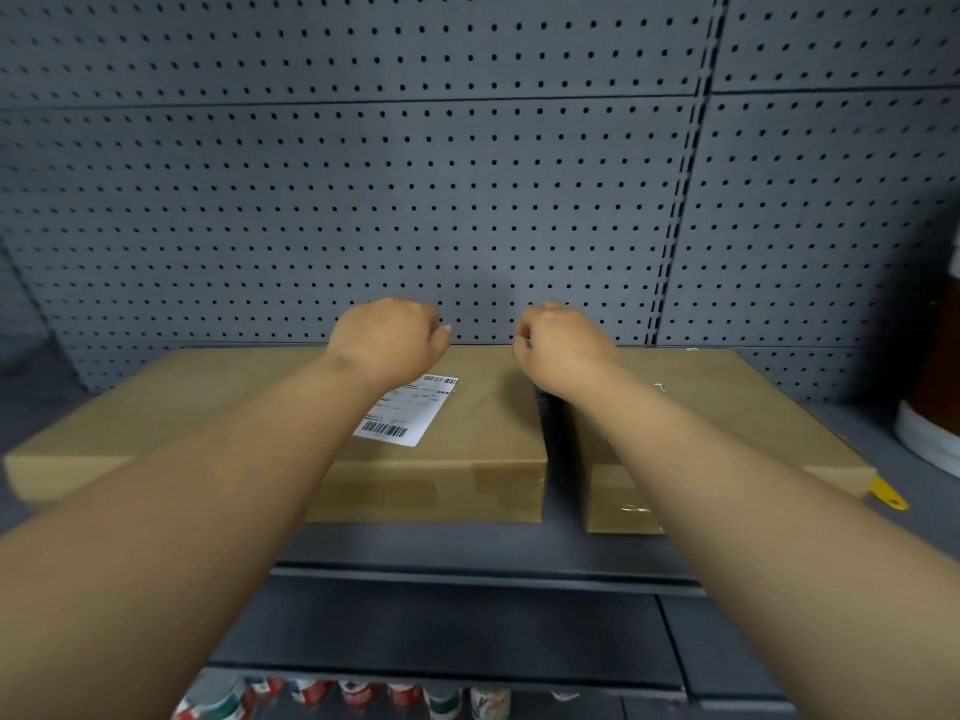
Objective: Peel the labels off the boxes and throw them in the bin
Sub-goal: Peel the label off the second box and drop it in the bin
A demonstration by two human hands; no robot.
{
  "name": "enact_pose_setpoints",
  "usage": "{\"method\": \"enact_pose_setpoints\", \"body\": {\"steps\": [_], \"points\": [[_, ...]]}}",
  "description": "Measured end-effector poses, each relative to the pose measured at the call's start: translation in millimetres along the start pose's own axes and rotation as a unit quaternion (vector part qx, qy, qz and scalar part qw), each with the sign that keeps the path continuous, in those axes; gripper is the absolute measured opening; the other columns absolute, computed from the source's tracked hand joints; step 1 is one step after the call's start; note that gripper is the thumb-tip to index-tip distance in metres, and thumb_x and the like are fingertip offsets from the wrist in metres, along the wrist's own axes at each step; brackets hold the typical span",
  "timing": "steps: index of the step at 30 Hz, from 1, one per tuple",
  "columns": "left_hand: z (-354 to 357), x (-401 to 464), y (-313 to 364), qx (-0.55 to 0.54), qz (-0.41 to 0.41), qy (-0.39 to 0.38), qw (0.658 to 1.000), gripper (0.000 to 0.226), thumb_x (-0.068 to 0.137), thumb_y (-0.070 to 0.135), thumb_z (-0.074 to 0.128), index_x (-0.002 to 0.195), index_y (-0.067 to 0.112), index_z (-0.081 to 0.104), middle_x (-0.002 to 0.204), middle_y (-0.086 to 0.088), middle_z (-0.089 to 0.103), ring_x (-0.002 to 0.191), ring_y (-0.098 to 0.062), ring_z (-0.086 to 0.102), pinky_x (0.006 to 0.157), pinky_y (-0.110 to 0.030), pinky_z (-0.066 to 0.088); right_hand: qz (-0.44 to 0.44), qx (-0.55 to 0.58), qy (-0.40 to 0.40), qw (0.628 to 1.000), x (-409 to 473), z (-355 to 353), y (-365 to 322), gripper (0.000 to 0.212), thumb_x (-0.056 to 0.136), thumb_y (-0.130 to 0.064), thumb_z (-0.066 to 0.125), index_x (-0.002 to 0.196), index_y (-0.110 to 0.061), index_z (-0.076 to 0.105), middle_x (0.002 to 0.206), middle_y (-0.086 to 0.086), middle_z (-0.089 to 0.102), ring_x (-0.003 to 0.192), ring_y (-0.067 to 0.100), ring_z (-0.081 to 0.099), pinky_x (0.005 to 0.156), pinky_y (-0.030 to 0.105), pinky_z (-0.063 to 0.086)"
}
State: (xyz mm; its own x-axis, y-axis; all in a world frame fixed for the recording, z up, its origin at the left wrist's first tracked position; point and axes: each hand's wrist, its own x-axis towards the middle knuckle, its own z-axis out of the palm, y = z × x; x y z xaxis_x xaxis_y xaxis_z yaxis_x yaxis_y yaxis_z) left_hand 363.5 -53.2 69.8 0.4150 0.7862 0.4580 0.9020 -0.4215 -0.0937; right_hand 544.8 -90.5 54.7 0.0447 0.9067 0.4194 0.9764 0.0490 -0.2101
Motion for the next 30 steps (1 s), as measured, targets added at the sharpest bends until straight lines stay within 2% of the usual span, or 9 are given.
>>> {"method": "enact_pose_setpoints", "body": {"steps": [4,8,16,22,30], "points": [[7.2,-5.5,-6.0,-0.005,-0.014,-0.016,1.0,0.035,0.095,0.038,0.035,0.086,0.013,0.059,0.083,-0.004,0.055,0.075,-0.025,0.051,0.063,-0.03,0.038,-0.01,-0.004,-0.011,1.0,-3.1,11.9,-4.4,0.025,0.091,-0.02,0.042,0.106,-0.01,0.059,0.112,0.009,0.057,0.107,0.027,0.051,0.078,0.032,0.04],[9.4,-7.0,-7.9,-0.003,-0.015,-0.015,1.0,0.035,0.095,0.037,0.034,0.079,0.014,0.054,0.083,-0.005,0.058,0.073,-0.024,0.052,0.065,-0.031,0.039,-0.017,0.001,-0.023,1.0,-3.4,14.3,-4.2,0.025,0.091,-0.022,0.043,0.107,-0.011,0.059,0.113,0.009,0.057,0.108,0.028,0.052,0.084,0.036,0.044],[13.2,-12.0,-12.7,0.011,-0.035,-0.008,0.999,0.038,0.096,0.037,0.034,0.091,0.012,0.061,0.089,-0.006,0.063,0.076,-0.025,0.057,0.063,-0.028,0.038,-0.037,-0.003,-0.042,0.998,0.8,18.3,1.3,0.026,0.092,-0.023,0.042,0.108,-0.012,0.059,0.112,0.007,0.057,0.107,0.025,0.051,0.081,0.035,0.044],[16.5,-17.8,-22.8,-0.002,-0.043,-0.023,0.999,0.039,0.096,0.038,0.033,0.101,0.012,0.062,0.099,-0.008,0.064,0.088,-0.027,0.06,0.072,-0.032,0.044,-0.034,-0.002,-0.054,0.998,9.6,28.1,-5.5,0.025,0.091,-0.021,0.042,0.107,-0.011,0.058,0.112,0.007,0.057,0.111,0.026,0.049,0.079,0.033,0.041],[27.8,-12.5,-60.7,-0.03,-0.027,-0.028,0.999,0.036,0.094,0.04,0.034,0.089,0.016,0.06,0.09,-0.005,0.065,0.081,-0.025,0.059,0.066,-0.031,0.043,0.001,-0.034,-0.084,0.996,23.0,45.5,-33.4,0.024,0.091,-0.02,0.043,0.104,-0.011,0.061,0.108,0.008,0.057,0.098,0.027,0.055,0.077,0.036,0.048]]}}
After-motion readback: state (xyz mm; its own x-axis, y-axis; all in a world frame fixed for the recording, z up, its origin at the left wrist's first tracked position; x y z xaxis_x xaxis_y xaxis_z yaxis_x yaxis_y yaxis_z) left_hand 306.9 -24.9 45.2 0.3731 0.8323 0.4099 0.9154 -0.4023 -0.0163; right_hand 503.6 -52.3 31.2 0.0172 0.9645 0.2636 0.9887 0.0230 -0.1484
